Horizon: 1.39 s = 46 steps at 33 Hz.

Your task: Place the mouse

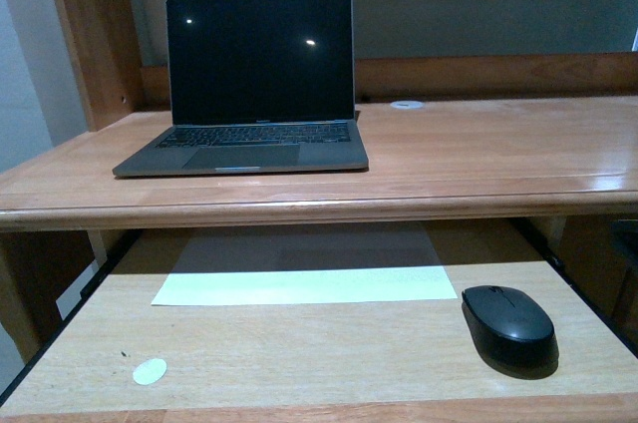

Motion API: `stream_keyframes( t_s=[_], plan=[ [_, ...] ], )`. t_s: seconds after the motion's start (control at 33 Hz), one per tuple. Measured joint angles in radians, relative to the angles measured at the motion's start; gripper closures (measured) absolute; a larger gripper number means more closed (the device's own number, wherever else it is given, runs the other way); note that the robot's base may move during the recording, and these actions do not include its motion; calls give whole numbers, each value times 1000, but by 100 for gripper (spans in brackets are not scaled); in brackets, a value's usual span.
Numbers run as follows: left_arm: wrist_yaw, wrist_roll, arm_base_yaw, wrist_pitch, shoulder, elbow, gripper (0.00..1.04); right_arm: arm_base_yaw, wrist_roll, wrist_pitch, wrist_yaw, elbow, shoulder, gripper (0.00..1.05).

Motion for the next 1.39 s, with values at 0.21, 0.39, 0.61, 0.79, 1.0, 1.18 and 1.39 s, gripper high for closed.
stream_keyframes(
  t_s=[0.21, 0.39, 0.61, 0.79, 1.0, 1.18, 1.39],
  plan=[
    [0, 0, 0, 0, 0, 0, 7, 10, 16, -42, 63, 185, 330, 7],
    [0, 0, 0, 0, 0, 0, 7, -5, 43, -60, 83, 291, 502, 7],
    [0, 0, 0, 0, 0, 0, 7, 6, 61, -39, 82, 365, 614, 7],
    [0, 0, 0, 0, 0, 0, 7, 16, 68, -37, 78, 399, 688, 7],
    [0, 0, 0, 0, 0, 0, 7, 33, 77, -42, 69, 431, 748, 7],
    [0, 0, 0, 0, 0, 0, 7, 43, 79, -55, 64, 473, 809, 7],
    [0, 0, 0, 0, 0, 0, 7, 26, 79, -58, 83, 518, 874, 7]
  ],
)
